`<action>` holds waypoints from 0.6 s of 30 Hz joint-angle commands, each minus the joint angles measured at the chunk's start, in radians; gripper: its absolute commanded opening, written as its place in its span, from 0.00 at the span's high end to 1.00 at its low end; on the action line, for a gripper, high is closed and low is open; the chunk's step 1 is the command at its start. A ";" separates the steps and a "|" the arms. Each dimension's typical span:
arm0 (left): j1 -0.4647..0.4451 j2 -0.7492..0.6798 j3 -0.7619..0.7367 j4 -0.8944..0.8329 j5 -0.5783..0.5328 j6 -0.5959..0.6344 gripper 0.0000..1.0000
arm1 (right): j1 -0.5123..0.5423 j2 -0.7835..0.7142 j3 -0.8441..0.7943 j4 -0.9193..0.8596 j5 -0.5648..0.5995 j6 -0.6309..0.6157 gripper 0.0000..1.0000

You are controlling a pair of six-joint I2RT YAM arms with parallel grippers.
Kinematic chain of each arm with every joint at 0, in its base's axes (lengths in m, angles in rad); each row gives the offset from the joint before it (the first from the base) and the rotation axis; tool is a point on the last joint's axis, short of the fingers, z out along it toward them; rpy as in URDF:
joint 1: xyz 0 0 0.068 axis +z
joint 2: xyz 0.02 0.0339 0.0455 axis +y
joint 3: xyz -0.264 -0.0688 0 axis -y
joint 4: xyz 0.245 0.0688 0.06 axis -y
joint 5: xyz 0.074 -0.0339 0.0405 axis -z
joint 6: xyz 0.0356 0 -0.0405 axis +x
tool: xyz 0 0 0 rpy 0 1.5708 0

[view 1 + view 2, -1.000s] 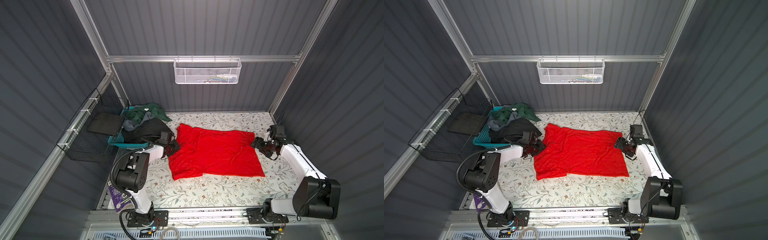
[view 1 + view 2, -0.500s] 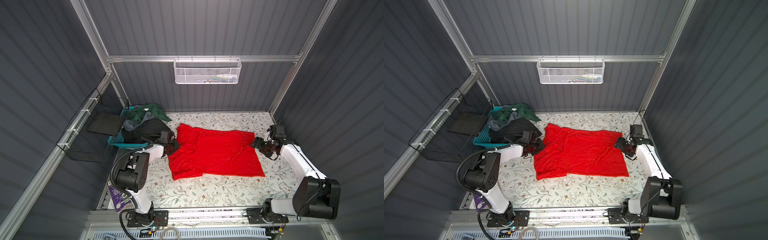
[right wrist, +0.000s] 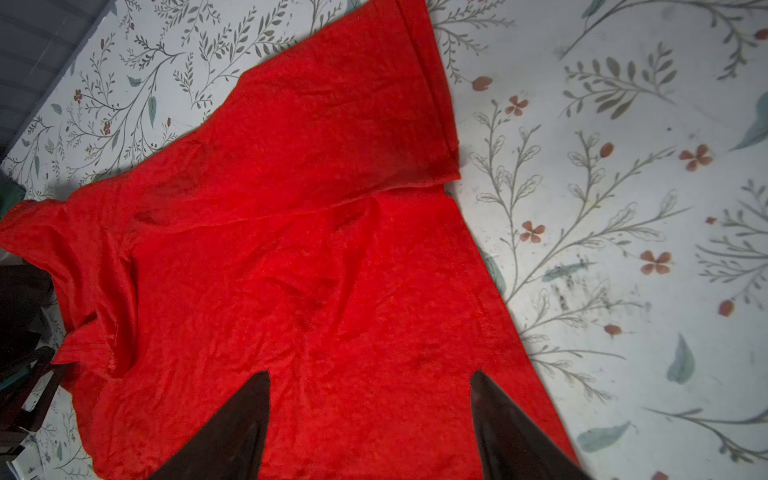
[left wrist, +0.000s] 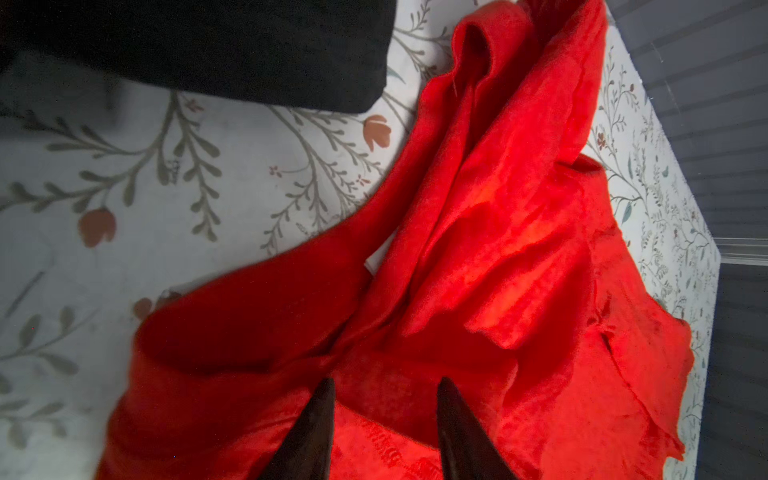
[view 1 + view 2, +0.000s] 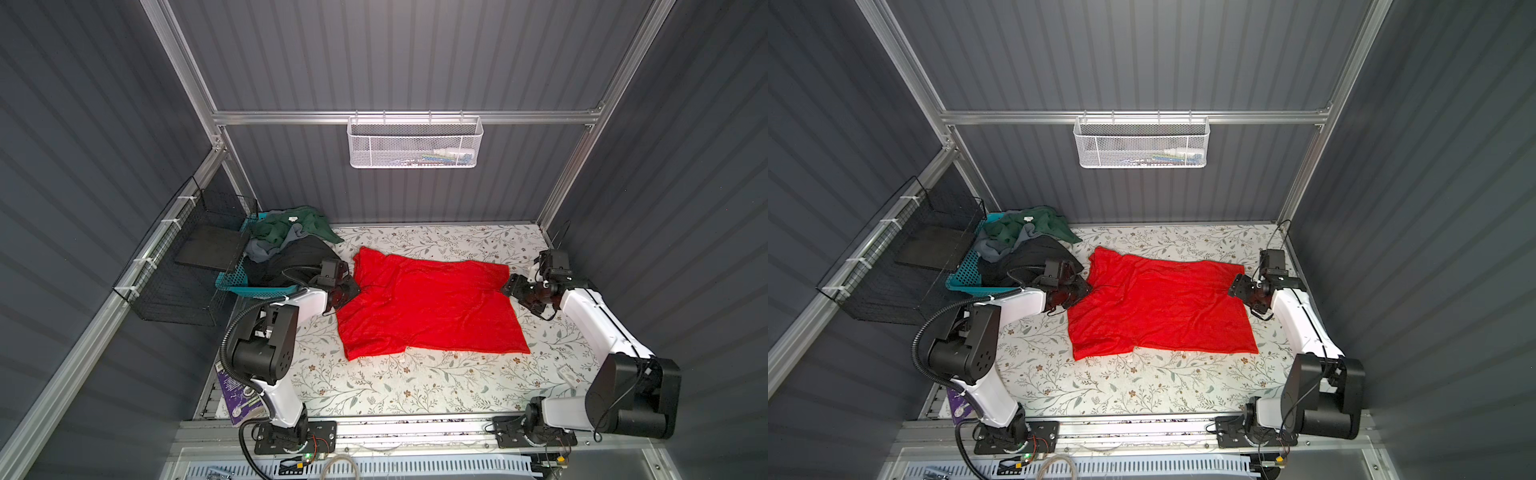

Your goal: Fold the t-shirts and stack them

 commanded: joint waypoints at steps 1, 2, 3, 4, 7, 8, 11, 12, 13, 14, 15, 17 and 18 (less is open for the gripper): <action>0.004 0.005 0.011 0.017 0.042 -0.023 0.57 | 0.004 0.000 -0.001 -0.003 0.001 -0.005 0.24; 0.004 0.005 0.014 0.015 0.048 -0.023 0.57 | 0.004 0.000 -0.001 -0.002 0.001 -0.005 0.24; 0.002 0.000 0.019 0.008 0.045 -0.020 0.57 | 0.004 0.002 -0.001 -0.002 0.002 -0.005 0.24; -0.003 -0.005 0.020 0.001 0.034 -0.014 0.57 | 0.005 0.002 -0.002 0.000 0.001 -0.006 0.24; -0.031 -0.031 0.038 -0.038 -0.022 0.021 0.55 | 0.005 0.002 -0.006 0.001 0.004 -0.006 0.24; -0.035 -0.031 0.046 -0.049 -0.027 0.027 0.55 | 0.005 0.002 -0.006 0.003 0.004 -0.005 0.24; -0.039 -0.015 0.064 -0.065 -0.019 0.029 0.54 | 0.004 0.003 -0.006 0.004 0.001 -0.004 0.24; -0.042 -0.006 0.069 -0.066 -0.018 0.029 0.54 | 0.005 0.003 -0.006 0.004 0.001 -0.004 0.24; -0.044 0.000 0.072 -0.068 -0.018 0.029 0.54 | 0.004 0.002 -0.006 0.004 0.001 -0.003 0.24; -0.049 0.007 0.078 -0.067 -0.018 0.030 0.54 | 0.004 0.002 -0.006 0.004 0.001 -0.005 0.24; -0.055 0.013 0.084 -0.067 -0.020 0.030 0.54 | 0.005 0.002 -0.008 0.004 0.001 -0.006 0.24; -0.066 0.025 0.097 -0.071 -0.022 0.034 0.54 | 0.004 0.000 -0.009 0.002 0.001 -0.006 0.24; -0.071 0.032 0.104 -0.074 -0.026 0.038 0.54 | 0.004 -0.001 -0.011 0.002 0.002 -0.008 0.24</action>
